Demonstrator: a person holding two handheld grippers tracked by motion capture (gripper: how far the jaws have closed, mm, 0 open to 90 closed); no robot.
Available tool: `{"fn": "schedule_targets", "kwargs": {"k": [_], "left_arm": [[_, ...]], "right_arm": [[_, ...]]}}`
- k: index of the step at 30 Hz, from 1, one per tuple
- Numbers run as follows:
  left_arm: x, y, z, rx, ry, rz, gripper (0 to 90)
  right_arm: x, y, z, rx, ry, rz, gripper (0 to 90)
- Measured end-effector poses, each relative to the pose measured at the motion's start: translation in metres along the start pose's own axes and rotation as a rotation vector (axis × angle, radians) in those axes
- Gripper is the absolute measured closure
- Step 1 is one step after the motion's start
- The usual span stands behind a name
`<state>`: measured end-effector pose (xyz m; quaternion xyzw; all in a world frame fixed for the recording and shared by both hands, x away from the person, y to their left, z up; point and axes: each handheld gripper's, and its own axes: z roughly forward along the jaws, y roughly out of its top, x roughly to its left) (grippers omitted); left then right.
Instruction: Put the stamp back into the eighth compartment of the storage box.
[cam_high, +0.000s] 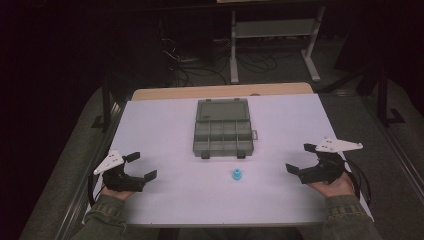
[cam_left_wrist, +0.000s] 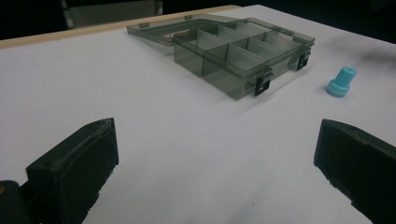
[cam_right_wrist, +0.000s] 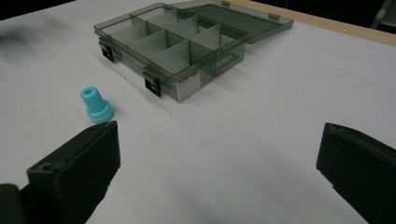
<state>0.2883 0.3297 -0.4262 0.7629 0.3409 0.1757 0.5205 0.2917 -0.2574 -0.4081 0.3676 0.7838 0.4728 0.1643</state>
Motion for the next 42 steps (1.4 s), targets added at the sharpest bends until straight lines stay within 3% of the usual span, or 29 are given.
{"fn": "schedule_targets", "kwargs": {"k": [42], "left_arm": [[0.0,0.0,0.0,-0.001,0.006,0.002,0.0]], "right_arm": [[0.023,0.036,0.033,0.135,0.124,-0.097,0.0]]}}
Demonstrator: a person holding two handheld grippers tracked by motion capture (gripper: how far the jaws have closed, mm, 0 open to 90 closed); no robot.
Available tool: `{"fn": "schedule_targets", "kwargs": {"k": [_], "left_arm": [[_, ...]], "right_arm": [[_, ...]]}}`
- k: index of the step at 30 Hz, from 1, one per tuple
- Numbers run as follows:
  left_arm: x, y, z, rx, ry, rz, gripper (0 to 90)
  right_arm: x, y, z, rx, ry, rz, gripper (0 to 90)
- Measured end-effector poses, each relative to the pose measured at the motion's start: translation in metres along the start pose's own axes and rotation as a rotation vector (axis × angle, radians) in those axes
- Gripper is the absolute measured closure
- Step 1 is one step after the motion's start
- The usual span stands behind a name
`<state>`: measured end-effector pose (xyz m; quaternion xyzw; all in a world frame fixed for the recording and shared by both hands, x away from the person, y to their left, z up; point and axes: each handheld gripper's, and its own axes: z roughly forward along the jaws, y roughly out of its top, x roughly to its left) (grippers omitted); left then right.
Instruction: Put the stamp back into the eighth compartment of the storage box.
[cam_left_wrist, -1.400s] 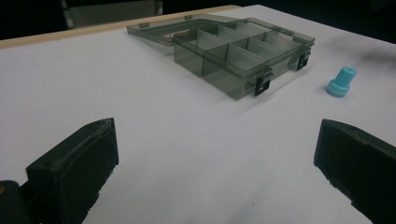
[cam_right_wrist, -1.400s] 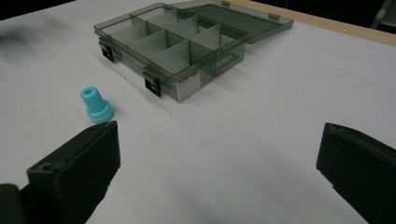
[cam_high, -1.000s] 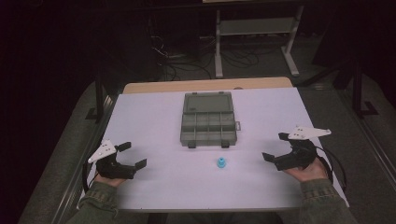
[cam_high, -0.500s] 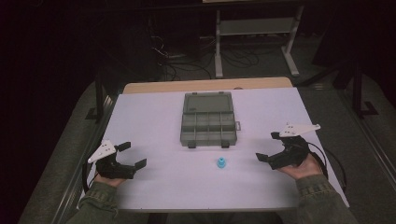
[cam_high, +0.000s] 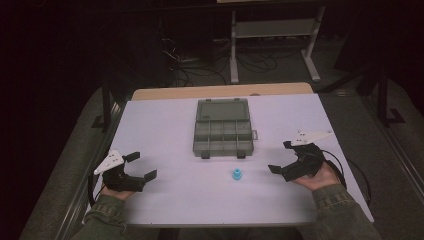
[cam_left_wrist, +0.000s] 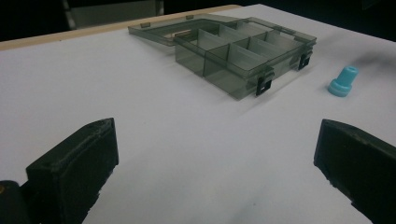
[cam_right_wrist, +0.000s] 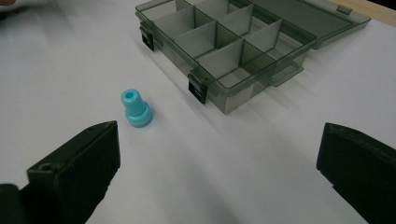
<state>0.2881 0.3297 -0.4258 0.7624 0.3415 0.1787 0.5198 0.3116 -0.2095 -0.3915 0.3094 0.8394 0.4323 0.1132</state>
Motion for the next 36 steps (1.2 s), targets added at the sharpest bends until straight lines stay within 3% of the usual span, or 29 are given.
{"fn": "schedule_targets", "kwargs": {"k": [36], "left_arm": [[-0.001,0.0,0.001,0.001,-0.004,0.002,0.0]], "right_arm": [[0.014,0.016,0.031,0.077,0.053,-0.067,0.0]]}}
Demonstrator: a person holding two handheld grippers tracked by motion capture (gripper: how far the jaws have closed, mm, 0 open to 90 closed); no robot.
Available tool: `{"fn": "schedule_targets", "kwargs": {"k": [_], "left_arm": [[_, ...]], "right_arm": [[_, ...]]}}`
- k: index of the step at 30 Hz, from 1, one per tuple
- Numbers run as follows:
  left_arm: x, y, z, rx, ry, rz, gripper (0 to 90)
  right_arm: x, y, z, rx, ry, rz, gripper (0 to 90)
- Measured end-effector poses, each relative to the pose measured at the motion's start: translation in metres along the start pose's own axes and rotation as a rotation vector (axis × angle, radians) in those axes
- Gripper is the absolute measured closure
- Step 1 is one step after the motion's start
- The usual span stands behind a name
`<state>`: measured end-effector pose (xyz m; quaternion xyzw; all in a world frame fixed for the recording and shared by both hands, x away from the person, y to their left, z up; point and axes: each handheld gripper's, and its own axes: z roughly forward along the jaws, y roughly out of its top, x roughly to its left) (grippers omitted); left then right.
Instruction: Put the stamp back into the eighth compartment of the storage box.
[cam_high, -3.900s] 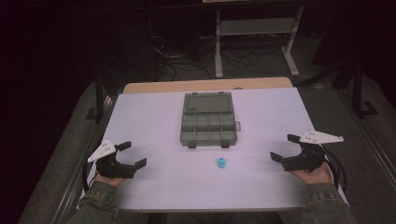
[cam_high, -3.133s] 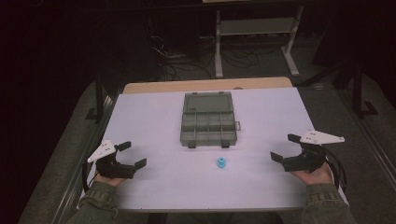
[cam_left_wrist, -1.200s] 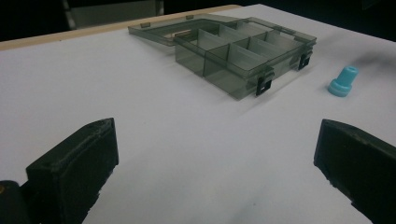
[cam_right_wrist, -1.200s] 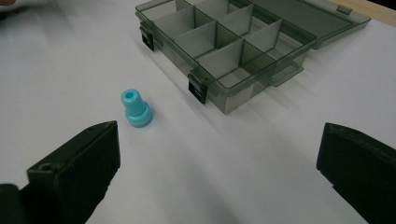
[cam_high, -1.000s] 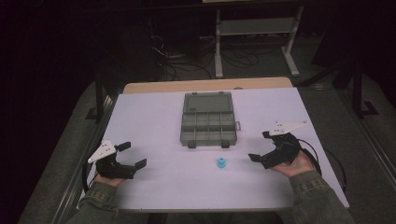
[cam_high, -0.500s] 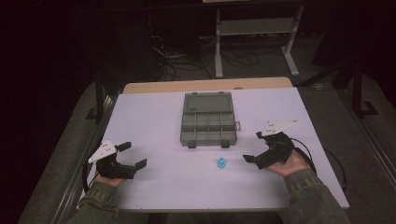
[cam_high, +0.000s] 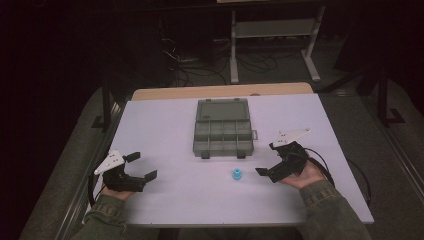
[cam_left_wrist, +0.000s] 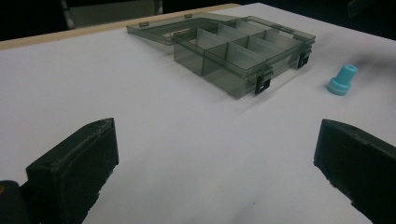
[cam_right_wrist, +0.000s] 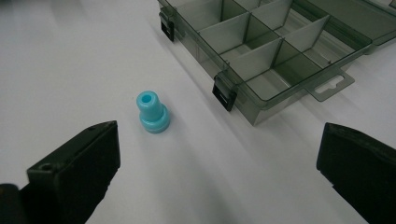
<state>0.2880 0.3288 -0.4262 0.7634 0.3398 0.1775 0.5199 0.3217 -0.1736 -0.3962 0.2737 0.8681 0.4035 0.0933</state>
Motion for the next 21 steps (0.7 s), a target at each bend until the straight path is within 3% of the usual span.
{"fn": "schedule_targets", "kwargs": {"k": [21], "left_arm": [[0.0,0.0,0.0,-0.001,-0.001,0.001,0.0]], "right_arm": [[0.009,0.008,0.017,0.036,0.034,-0.039,0.0]]}}
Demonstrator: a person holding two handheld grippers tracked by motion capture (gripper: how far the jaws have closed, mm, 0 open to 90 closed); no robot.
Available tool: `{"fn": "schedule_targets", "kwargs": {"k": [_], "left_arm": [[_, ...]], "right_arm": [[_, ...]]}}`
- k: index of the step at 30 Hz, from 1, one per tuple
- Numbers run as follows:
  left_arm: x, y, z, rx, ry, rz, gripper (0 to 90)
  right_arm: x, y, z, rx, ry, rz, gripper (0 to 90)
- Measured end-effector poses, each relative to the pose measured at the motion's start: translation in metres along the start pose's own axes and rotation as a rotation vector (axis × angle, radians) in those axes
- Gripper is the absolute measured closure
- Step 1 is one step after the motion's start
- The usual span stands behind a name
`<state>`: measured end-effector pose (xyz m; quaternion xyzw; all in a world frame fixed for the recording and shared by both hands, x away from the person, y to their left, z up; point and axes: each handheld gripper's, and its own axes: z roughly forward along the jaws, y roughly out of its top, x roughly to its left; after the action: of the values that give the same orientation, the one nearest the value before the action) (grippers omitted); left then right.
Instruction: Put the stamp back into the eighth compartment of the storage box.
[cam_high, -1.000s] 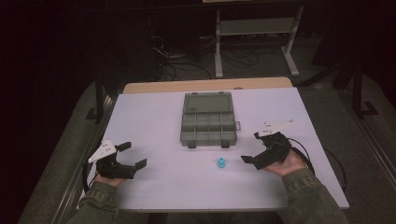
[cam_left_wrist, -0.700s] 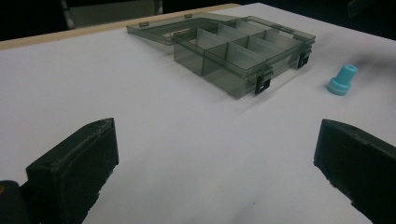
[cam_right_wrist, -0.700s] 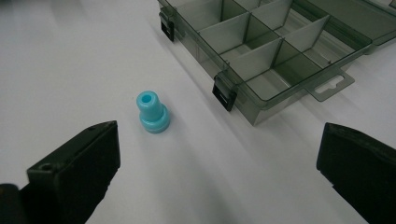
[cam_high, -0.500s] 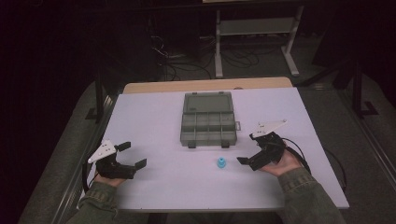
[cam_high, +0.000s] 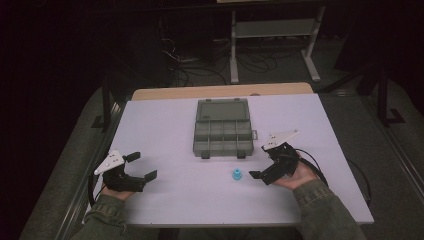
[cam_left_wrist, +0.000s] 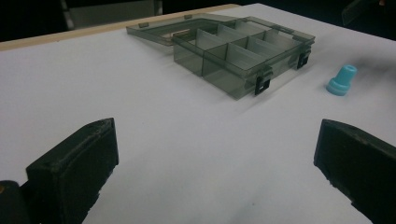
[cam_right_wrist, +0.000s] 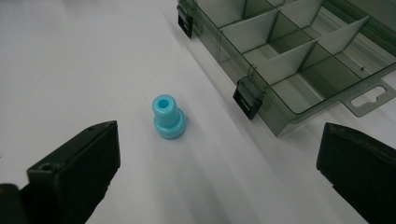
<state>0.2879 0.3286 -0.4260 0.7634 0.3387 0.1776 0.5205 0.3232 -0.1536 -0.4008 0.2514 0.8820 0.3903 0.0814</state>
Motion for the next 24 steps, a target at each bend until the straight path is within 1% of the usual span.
{"fn": "schedule_targets", "kwargs": {"k": [2,11,24], "left_arm": [[0.0,0.0,0.0,0.002,-0.001,0.0,0.0],[0.0,0.0,0.0,0.0,0.002,0.003,0.0],[0.0,0.0,0.0,0.0,0.005,0.008,0.0]], "right_arm": [[0.001,0.001,0.001,0.005,0.004,0.003,0.0],[0.004,0.002,0.009,0.03,0.018,-0.025,0.0],[0.007,0.005,0.022,0.062,0.049,-0.044,0.0]]}}
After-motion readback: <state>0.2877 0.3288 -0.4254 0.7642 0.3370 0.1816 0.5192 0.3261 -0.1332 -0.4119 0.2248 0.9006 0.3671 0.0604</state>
